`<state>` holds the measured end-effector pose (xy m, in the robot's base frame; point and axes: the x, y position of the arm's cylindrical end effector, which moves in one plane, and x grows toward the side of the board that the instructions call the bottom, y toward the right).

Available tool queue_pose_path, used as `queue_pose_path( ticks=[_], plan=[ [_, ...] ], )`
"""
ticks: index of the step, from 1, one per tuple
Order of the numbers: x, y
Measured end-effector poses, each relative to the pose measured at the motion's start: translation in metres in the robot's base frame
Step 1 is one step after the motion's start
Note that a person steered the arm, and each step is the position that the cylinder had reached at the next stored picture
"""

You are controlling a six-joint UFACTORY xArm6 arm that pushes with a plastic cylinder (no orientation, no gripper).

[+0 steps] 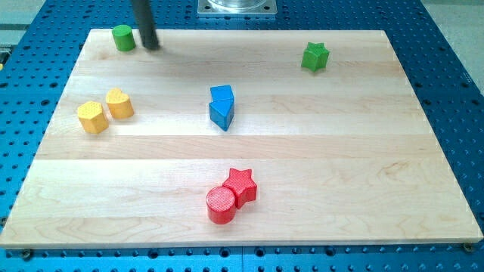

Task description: Move the green star towards the cube

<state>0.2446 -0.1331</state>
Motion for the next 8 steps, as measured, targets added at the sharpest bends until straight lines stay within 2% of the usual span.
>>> queue_pose_path(
  ticks=[3, 4, 5, 6, 8],
  plan=[
    [-0.015, 0.332],
    [-0.039, 0.397],
    [-0.021, 0.408],
    [0.008, 0.391],
    [0.026, 0.283]
  ],
)
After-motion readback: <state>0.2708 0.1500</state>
